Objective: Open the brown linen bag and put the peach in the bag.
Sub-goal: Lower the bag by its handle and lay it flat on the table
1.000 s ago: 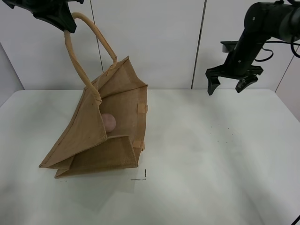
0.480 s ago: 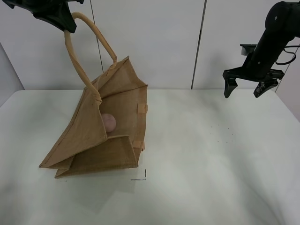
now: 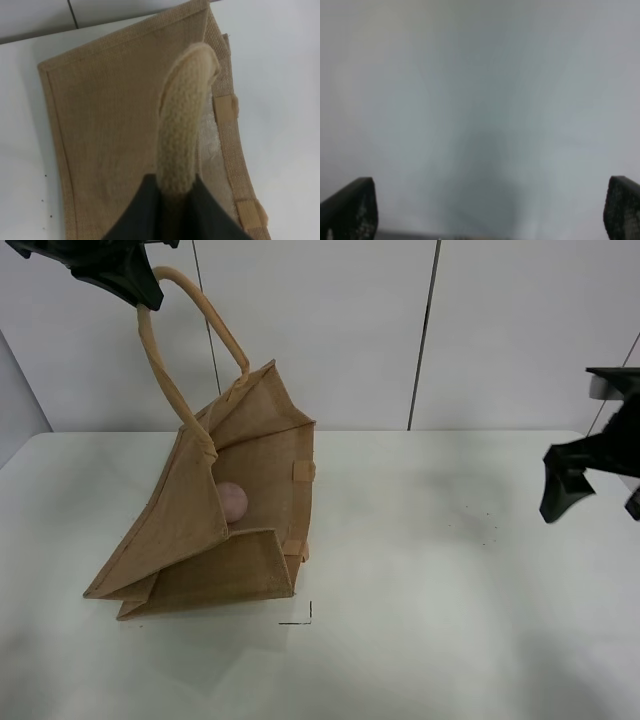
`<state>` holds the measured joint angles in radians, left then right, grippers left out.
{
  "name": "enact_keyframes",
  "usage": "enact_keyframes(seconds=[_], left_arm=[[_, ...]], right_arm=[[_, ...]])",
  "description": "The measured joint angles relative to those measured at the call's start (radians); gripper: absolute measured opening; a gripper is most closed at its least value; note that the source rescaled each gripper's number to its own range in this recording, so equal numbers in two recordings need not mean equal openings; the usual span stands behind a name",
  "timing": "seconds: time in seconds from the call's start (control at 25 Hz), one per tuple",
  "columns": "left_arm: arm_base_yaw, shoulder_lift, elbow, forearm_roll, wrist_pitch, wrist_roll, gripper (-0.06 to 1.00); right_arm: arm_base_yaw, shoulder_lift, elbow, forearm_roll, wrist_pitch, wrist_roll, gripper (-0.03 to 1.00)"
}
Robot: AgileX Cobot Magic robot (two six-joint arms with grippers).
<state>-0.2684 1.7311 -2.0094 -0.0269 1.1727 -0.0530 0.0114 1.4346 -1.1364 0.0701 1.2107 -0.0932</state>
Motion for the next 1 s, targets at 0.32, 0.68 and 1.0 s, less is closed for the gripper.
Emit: enact_keyframes(seconds=[0.32,0.68,1.0], left_arm=[[0.000,0.000,0.000,0.000,0.000,0.000,0.00],[0.000,0.000,0.000,0.000,0.000,0.000,0.00],[0.000,0.000,0.000,-0.001,0.000,0.000,0.00]], right_arm=[[0.000,-0.512,0.405,-0.003,-0.059,0.000,1.00],[0.000,-1.000,0.636,-0.004,-0.179,0.000,1.00],[0.000,-1.255,0.641,-0.004,-0.182,0.000,1.00]])
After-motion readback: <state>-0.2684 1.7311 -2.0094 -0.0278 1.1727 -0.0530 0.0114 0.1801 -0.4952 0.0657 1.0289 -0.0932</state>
